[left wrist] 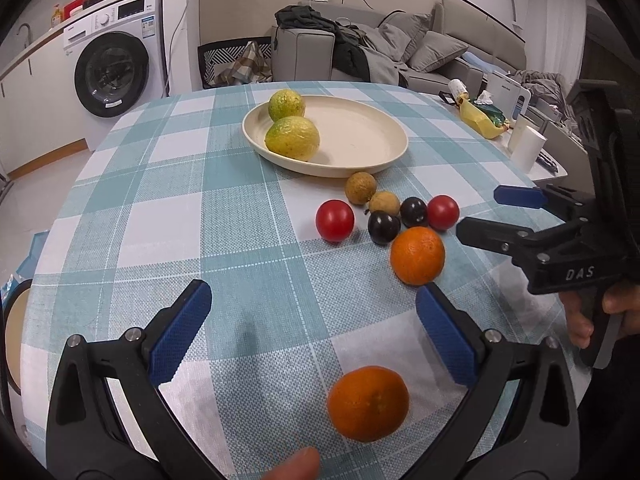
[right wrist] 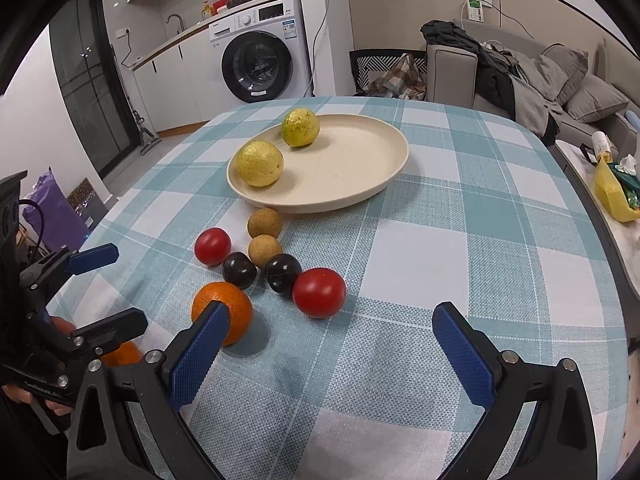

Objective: Organize fruits
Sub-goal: 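Close the left gripper on a tangerine while the right gripper grasps a red tomato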

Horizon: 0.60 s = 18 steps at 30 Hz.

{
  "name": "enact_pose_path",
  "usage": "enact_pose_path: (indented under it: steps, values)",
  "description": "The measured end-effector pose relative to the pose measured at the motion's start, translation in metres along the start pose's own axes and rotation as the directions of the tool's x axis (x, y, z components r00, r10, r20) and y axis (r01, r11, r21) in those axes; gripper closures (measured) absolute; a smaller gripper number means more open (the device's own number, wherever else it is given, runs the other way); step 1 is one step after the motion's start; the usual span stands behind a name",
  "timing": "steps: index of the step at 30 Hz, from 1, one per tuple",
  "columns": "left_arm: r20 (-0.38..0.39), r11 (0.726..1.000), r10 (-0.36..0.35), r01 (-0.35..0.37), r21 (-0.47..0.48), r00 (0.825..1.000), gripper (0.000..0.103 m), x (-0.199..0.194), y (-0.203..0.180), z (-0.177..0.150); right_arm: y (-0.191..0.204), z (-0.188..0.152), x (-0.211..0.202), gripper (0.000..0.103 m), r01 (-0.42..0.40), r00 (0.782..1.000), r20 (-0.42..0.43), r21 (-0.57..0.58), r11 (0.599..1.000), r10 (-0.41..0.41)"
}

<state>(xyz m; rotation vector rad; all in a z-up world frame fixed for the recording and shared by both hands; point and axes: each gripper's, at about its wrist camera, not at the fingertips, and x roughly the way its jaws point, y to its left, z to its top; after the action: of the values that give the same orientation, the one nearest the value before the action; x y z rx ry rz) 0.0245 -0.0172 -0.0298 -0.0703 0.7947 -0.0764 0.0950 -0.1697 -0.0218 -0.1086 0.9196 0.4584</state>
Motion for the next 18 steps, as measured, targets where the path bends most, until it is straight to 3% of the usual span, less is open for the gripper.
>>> enact_pose_path:
  steps: [7, 11, 18]
  values:
    - [-0.033, 0.998, -0.013, 0.015, 0.053, 0.999, 0.001, 0.0, -0.012, -0.009, -0.008, 0.003, 0.009, 0.002, -0.01, 1.0, -0.017, 0.037, 0.999, 0.011]
    - [-0.051, 0.996, -0.021, 0.026, 0.089, 0.998, 0.001, 0.0, -0.017, -0.013, -0.011, 0.004, 0.019, 0.023, -0.032, 0.998, -0.053, 0.043, 0.999, 0.034]
    - [-0.085, 0.994, -0.04, 0.048, 0.101, 0.996, 0.001, 0.004, -0.018, -0.018, -0.009, 0.003, 0.027, 0.035, -0.052, 0.996, -0.075, 0.038, 0.998, 0.054]
